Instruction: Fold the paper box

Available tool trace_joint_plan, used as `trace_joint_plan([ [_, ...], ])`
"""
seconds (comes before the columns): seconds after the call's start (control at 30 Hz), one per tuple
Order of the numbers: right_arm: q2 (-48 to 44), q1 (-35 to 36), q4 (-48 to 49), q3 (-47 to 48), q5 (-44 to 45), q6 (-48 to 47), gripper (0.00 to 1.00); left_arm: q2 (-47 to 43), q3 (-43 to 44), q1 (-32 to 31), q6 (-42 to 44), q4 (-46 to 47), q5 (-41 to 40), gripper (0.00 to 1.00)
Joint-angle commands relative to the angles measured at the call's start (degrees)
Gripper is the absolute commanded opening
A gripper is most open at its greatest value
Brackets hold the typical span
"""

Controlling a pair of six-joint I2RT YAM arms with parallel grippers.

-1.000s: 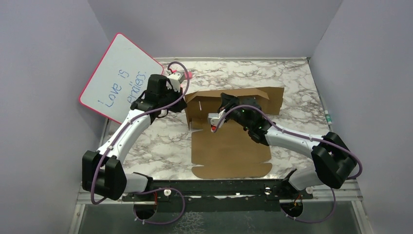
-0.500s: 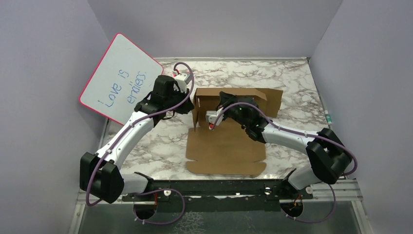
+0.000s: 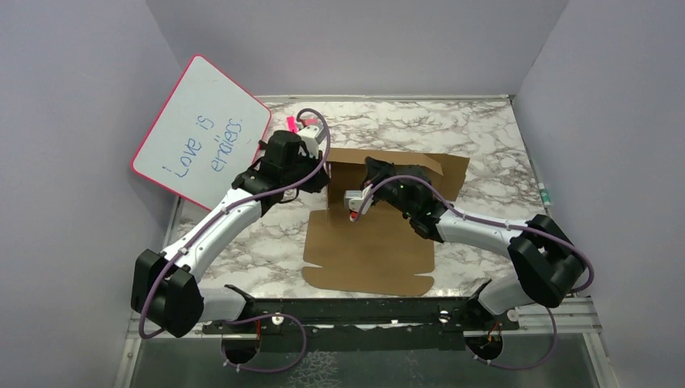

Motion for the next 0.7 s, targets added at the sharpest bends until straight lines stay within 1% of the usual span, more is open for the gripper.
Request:
trace_joint_plan([
  [0.0,-2.88,1.48,3.17,-3.46,-6.2,-1.97,0.02,-1.92,-6.33,-2.82,-4.79,10.74,-1.76,0.01],
  [0.23,-4.41,3.28,4.09,-6.94,-3.7,-5.53,0.02,-4.99,-14.71,-6.02,-8.67,18.79,-4.51,0.02],
  [0.4,-5.04,5.39,4.58,-8.55,-0.64,-8.46,0.02,-7.29,-18.92,-6.33,-9.6,20.53,-5.94,0.06],
  [0.5,-5.28,5.67,4.29,-9.18,0.15,-8.41,0.02,-8.61,-20.16,-6.33,-9.7,20.58,-6.3,0.13],
  [0.57,-5.2,5.64,4.25,-9.34,0.72,-8.42,0.02,-9.08,-19.06,-6.34,-8.89,18.34,-7.0,0.19],
  [0.67,-5.18,5.68,4.05,-9.32,1.38,-8.35,0.02,-10.12,-16.08,-6.33,-7.0,13.61,-8.48,0.33],
])
